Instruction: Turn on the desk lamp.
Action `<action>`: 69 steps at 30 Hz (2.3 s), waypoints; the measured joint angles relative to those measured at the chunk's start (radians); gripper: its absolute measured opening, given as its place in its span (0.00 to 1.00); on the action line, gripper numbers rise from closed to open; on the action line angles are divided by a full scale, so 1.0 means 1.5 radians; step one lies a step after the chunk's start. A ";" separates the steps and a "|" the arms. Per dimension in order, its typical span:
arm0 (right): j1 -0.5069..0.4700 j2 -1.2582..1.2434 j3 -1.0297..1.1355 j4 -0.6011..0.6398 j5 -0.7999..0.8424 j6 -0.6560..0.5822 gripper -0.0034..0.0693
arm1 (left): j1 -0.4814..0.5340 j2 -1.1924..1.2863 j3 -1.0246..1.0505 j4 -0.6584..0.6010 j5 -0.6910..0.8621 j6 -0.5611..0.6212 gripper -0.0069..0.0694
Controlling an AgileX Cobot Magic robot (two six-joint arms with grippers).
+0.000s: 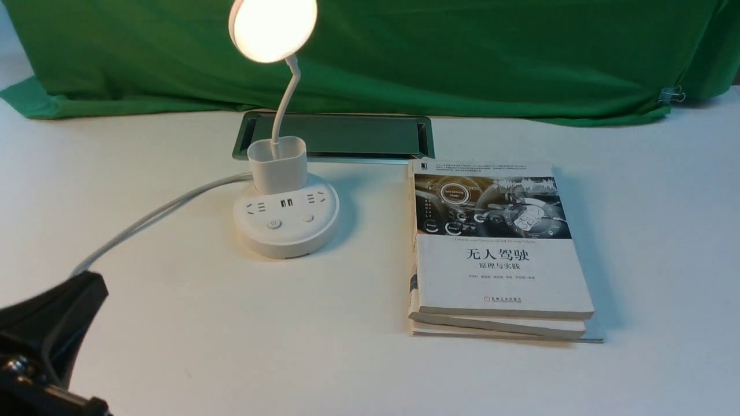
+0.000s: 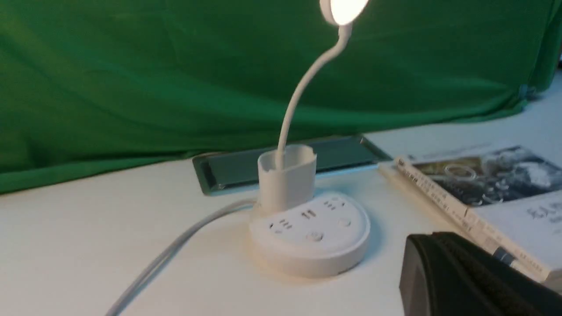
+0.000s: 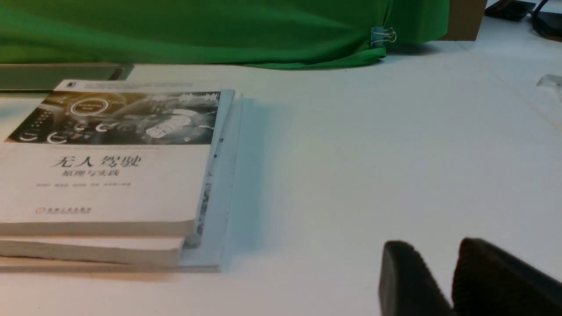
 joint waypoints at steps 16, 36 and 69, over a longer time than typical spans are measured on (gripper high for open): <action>0.000 0.000 0.000 0.000 0.000 0.000 0.37 | 0.019 -0.064 0.090 0.330 -0.541 0.039 0.09; 0.000 0.000 0.000 0.000 0.000 0.000 0.37 | 0.193 -0.272 0.092 0.403 0.261 -0.446 0.09; 0.000 0.000 0.000 0.000 0.000 0.000 0.37 | 0.193 -0.274 0.092 0.396 0.242 -0.442 0.09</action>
